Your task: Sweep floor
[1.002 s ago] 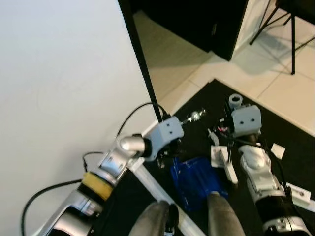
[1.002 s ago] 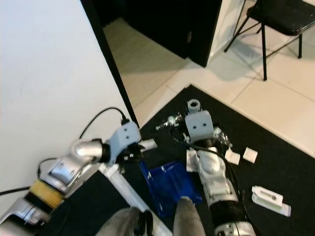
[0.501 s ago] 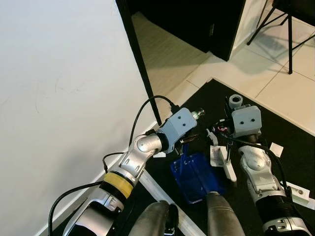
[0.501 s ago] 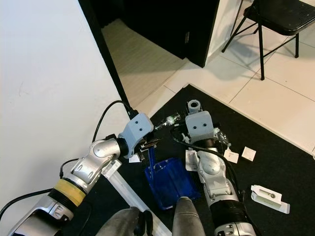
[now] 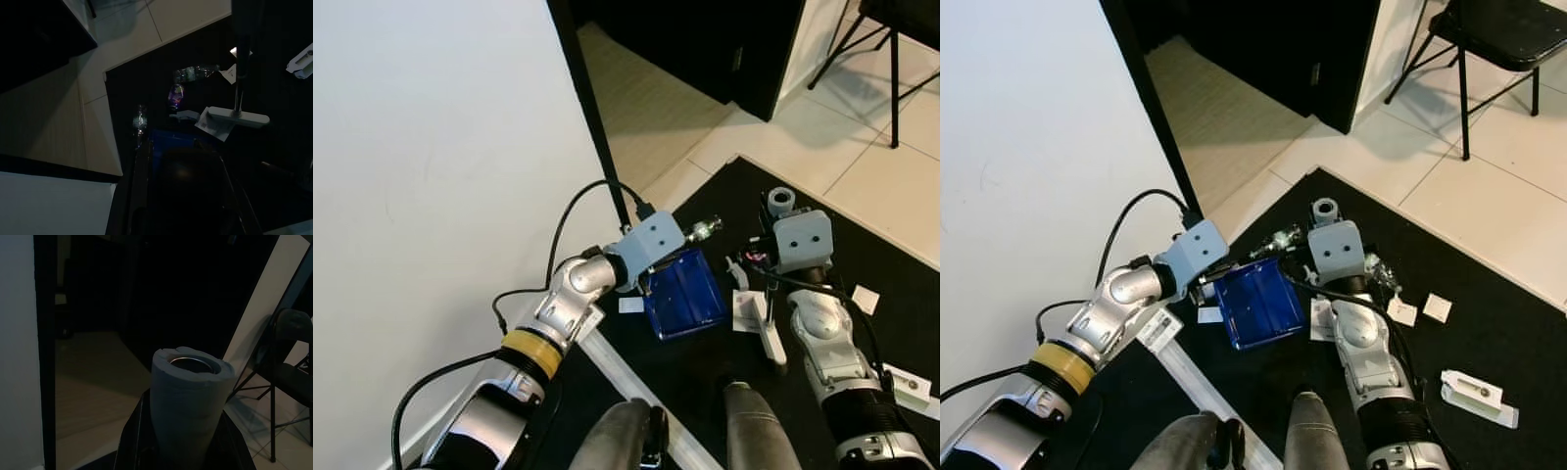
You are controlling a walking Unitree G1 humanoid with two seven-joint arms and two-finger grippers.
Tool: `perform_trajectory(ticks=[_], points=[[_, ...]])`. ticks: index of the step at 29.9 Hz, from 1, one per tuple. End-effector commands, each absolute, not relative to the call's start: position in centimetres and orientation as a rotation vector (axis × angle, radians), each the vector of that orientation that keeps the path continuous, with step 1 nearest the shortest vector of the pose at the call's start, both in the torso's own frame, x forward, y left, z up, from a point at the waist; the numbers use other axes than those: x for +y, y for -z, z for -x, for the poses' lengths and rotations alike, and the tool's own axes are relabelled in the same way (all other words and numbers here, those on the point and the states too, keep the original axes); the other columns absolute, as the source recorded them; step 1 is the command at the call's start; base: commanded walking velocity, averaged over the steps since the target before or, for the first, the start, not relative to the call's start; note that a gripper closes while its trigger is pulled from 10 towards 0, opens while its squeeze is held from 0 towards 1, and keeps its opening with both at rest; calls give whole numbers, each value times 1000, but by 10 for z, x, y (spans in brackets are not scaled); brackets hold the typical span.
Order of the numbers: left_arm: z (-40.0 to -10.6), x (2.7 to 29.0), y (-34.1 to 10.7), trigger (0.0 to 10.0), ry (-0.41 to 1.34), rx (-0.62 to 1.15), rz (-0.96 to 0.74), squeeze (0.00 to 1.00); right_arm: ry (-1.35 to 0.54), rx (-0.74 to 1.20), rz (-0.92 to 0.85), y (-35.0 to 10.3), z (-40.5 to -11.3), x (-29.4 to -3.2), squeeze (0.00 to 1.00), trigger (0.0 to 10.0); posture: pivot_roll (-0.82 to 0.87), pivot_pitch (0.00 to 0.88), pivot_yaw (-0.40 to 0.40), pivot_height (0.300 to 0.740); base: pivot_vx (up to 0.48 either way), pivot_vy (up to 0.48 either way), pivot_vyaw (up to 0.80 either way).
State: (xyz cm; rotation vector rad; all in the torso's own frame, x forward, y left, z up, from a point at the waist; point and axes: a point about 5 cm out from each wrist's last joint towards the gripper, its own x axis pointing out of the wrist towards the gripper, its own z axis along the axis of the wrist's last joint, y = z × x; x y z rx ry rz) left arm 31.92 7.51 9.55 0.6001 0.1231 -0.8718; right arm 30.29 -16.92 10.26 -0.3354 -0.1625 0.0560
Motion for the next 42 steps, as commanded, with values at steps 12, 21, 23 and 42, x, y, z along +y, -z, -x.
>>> perform_trajectory(ticks=[12,21,23,42], points=[[-324,80,-93,10000,896,226,-444,0,-55,-174,339,-104,-301,-172,0,10000,-109,179,117,740,0,0,0],[-330,119,-110,10000,947,250,-514,0,-65,-171,334,-102,-302,-168,0,10000,-87,182,109,740,0,0,0],[-328,116,-98,10000,947,280,-537,0,-70,-169,332,-102,-303,-166,0,10000,-85,182,109,740,0,0,0],[-339,135,-100,10000,886,339,-681,0,-48,-167,340,-102,-299,-174,0,10000,-110,189,115,740,0,0,0]])
